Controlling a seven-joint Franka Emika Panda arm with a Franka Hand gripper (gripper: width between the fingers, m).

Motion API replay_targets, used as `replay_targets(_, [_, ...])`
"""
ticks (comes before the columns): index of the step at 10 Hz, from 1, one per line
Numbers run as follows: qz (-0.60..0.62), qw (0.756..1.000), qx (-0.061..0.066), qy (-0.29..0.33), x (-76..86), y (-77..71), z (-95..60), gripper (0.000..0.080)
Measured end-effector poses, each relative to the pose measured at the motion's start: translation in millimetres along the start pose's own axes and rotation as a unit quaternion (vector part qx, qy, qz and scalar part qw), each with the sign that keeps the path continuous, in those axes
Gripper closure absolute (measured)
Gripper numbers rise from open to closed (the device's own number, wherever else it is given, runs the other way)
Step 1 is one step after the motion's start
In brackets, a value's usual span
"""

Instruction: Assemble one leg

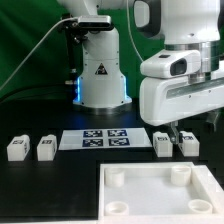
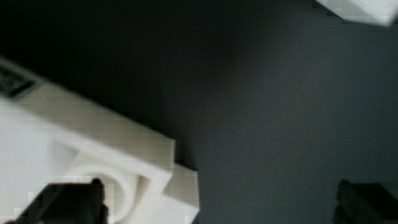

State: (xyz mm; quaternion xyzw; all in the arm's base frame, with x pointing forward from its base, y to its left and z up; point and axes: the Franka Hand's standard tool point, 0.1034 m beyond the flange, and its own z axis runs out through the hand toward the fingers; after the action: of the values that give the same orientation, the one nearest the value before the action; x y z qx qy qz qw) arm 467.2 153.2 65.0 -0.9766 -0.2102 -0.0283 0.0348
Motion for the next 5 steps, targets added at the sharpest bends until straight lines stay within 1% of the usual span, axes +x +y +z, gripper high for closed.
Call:
replay_targets(2, [0.099, 0.995, 0.006, 0.0, 0.1, -2.0, 0.2, 0.0151])
replay_targets(3, [0.16, 0.987, 0.008, 0.003, -0.8, -8.1, 2.6, 0.0151])
replay_targets(4, [0.166, 0.986, 0.009, -0.003, -10.8, -23.2, 11.7, 0.0151])
replay_targets(5, [0.155, 0.988, 0.009, -0.008, -15.2, -26.5, 14.9, 0.0151])
